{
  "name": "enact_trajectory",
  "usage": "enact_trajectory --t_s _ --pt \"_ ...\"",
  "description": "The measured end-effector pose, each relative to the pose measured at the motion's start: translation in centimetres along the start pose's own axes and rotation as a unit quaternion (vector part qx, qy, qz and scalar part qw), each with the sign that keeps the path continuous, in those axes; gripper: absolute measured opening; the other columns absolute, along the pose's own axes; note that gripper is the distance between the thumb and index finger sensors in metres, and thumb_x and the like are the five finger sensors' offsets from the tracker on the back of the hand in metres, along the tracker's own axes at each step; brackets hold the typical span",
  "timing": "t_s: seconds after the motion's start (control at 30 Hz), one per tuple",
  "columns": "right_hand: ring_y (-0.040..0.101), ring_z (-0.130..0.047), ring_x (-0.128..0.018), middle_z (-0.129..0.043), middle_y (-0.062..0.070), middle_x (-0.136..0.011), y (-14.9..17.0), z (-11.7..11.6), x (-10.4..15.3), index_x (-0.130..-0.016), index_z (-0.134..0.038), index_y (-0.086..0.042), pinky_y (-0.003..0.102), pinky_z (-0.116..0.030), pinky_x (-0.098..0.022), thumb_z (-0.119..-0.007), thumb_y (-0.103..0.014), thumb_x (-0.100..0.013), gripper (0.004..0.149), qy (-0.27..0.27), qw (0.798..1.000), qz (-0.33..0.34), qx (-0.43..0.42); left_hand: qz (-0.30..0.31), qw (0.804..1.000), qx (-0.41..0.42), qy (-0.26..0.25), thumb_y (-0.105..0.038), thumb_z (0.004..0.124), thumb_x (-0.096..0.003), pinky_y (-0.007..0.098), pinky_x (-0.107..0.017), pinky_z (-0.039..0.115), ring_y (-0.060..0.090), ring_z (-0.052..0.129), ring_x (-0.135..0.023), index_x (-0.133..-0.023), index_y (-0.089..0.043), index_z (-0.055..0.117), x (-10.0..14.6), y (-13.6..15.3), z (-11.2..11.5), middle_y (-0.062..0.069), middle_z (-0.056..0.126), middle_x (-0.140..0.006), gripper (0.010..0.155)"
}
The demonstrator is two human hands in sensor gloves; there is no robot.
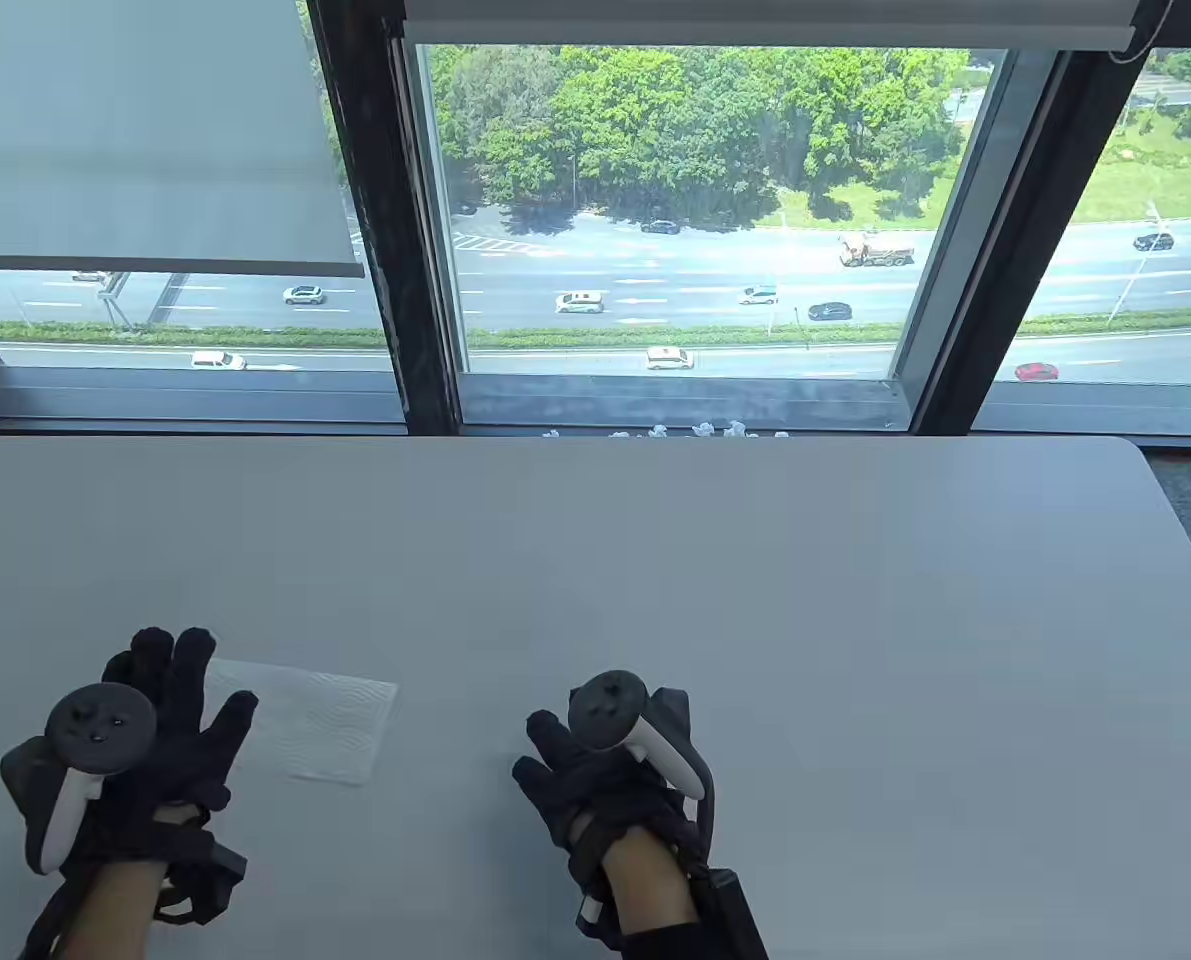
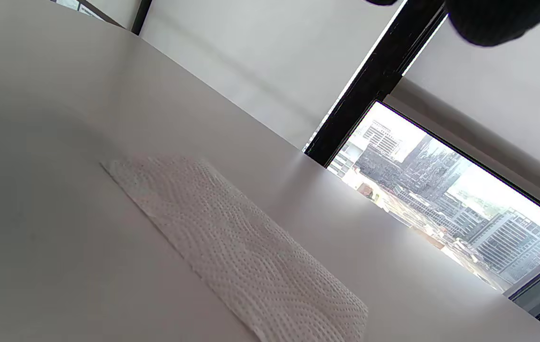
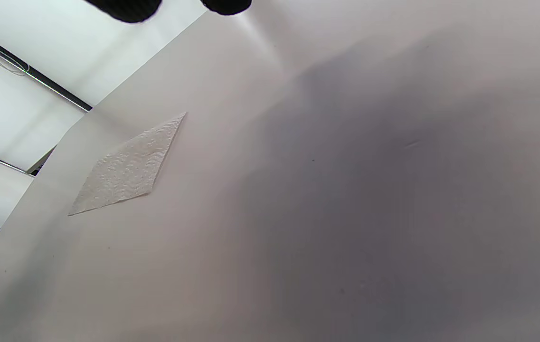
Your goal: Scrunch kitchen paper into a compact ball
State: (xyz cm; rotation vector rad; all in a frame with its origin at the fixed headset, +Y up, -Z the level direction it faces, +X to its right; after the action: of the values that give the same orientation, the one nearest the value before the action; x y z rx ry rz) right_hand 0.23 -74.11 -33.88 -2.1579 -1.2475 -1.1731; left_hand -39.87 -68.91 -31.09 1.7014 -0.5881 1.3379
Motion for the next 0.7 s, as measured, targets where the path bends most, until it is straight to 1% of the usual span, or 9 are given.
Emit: enact_trajectory --t_s 0.2,0.37,0.43,0.53,0.6,0.63,0.7 --pt "0.032 0.010 -0.104 0.003 0.001 -0.114 -0.1 0.2 0.3 -0.115 -0.027 -0.038 0.060 -0.005 -0.070 -0.051 -0.062 -0.055 0.069 0.007 1.000 0.004 0.000 0.003 1.000 0.000 0.002 -0.075 0.066 -0.0423 0.050 -0.087 0.008 0.007 0.003 -0.120 -0.109 -0.062 0.027 -0.1 -0.3 0.0 -0.027 0.006 -0.124 0.078" --pt "0.032 0.010 -0.104 0.003 0.001 -0.114 -0.2 0.6 0.5 -0.115 -0.027 -0.038 0.060 -0.005 -0.070 -0.051 -0.062 -0.055 0.069 0.017 1.000 0.004 -0.003 0.031 0.999 -0.010 0.005 -0.075 0.066 -0.0422 0.050 -0.087 0.009 0.007 0.003 -0.120 -0.109 -0.061 0.027 0.1 -1.5 0.6 -0.027 0.006 -0.125 0.079" --pt "0.032 0.010 -0.104 0.003 0.001 -0.114 -0.1 0.7 0.4 -0.115 -0.027 -0.038 0.060 -0.005 -0.070 -0.051 -0.062 -0.055 0.069 0.017 1.000 0.002 -0.004 0.060 0.998 -0.022 0.020 -0.075 0.066 -0.0424 0.051 -0.086 0.010 0.008 0.005 -0.120 -0.109 -0.060 0.028 0.3 -2.6 1.7 -0.025 0.008 -0.125 0.078" --pt "0.032 0.010 -0.104 0.003 0.001 -0.114 0.0 0.6 0.3 -0.115 -0.027 -0.038 0.061 -0.005 -0.070 -0.051 -0.062 -0.055 0.069 0.015 1.000 -0.001 -0.003 0.119 0.989 -0.045 0.071 -0.075 0.065 -0.0427 0.052 -0.085 0.012 0.011 0.006 -0.120 -0.110 -0.059 0.029 1.2 -5.1 4.6 -0.023 0.009 -0.125 0.078" --pt "0.032 0.010 -0.104 0.003 0.001 -0.114 -0.1 0.4 0.1 -0.115 -0.027 -0.038 0.060 -0.005 -0.070 -0.051 -0.062 -0.055 0.069 0.010 1.000 -0.003 0.000 0.149 0.982 -0.070 0.094 -0.076 0.065 -0.0428 0.053 -0.085 0.013 0.011 0.007 -0.120 -0.110 -0.058 0.029 1.7 -6.5 6.1 -0.022 0.009 -0.125 0.078" --pt "0.032 0.010 -0.104 0.003 0.001 -0.114 -0.1 0.3 0.1 -0.115 -0.027 -0.038 0.060 -0.005 -0.070 -0.051 -0.062 -0.055 0.069 0.008 1.000 -0.003 0.000 0.159 0.978 -0.091 0.098 -0.076 0.065 -0.0427 0.053 -0.084 0.013 0.011 0.006 -0.120 -0.110 -0.058 0.028 2.0 -7.1 6.6 -0.022 0.009 -0.125 0.079" --pt "0.032 0.010 -0.104 0.003 0.001 -0.114 -0.1 0.3 0.1 -0.115 -0.027 -0.038 0.060 -0.005 -0.070 -0.051 -0.062 -0.055 0.069 0.006 1.000 -0.003 0.002 0.162 0.977 -0.108 0.087 -0.076 0.064 -0.0423 0.053 -0.085 0.013 0.011 0.006 -0.120 -0.110 -0.059 0.027 2.1 -7.6 6.9 -0.023 0.008 -0.125 0.079"
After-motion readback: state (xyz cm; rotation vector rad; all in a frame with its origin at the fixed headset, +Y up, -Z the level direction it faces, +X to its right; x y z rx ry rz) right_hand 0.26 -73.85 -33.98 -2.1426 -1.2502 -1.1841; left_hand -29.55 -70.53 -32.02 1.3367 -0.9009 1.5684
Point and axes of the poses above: the tracker on the back of each hand, its own y axis roughly to the little-finger side, its own x axis roughly from the fingertips to the wrist, z = x × y, the point moved 2 cm from there along -x, roughly from the wrist to the fingertips
